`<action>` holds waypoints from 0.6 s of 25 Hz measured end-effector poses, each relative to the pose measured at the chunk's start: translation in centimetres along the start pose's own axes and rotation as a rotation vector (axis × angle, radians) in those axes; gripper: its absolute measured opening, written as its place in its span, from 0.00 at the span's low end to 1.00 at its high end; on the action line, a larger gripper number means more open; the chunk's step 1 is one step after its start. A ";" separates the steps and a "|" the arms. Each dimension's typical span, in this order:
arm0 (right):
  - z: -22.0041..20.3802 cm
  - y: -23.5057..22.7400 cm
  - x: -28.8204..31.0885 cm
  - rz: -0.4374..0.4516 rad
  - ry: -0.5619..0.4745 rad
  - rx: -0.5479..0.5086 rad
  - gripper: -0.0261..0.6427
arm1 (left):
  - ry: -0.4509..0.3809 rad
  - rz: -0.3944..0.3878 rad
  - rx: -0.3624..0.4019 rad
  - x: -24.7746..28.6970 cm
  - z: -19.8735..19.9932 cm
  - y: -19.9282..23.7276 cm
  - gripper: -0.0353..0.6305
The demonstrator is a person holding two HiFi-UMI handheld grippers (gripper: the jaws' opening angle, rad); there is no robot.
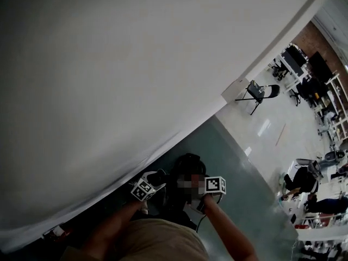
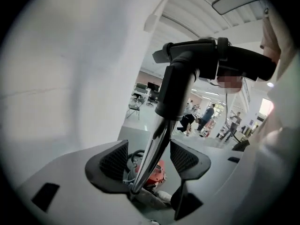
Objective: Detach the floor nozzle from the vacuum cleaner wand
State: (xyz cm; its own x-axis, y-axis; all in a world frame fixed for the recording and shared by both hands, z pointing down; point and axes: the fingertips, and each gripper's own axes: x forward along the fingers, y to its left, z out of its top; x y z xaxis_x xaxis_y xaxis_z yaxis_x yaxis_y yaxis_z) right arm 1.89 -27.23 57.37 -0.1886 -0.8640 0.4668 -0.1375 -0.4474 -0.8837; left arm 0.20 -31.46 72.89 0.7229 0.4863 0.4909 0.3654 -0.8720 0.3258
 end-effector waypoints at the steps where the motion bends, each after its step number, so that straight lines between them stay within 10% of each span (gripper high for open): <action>1: 0.3 -0.8 -1.7 0.001 0.002 0.002 0.39 | 0.021 -0.037 0.040 1.7 0.0 -1.1 0.46; 8: 0.8 -5.3 -7.5 0.013 0.021 0.001 0.38 | 0.142 -0.255 0.277 9.5 -1.0 -7.1 0.46; 15: 2.5 -7.6 -12.6 -0.042 -0.015 -0.086 0.38 | 0.196 -0.248 0.379 14.7 0.3 -10.3 0.28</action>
State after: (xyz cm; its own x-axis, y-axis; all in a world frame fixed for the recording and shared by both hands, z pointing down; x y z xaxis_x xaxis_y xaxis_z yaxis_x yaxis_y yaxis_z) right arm 7.77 -13.57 58.14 -0.1666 -0.8483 0.5027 -0.2277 -0.4629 -0.8567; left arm 7.24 -15.29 76.51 0.4764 0.6517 0.5901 0.7265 -0.6699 0.1533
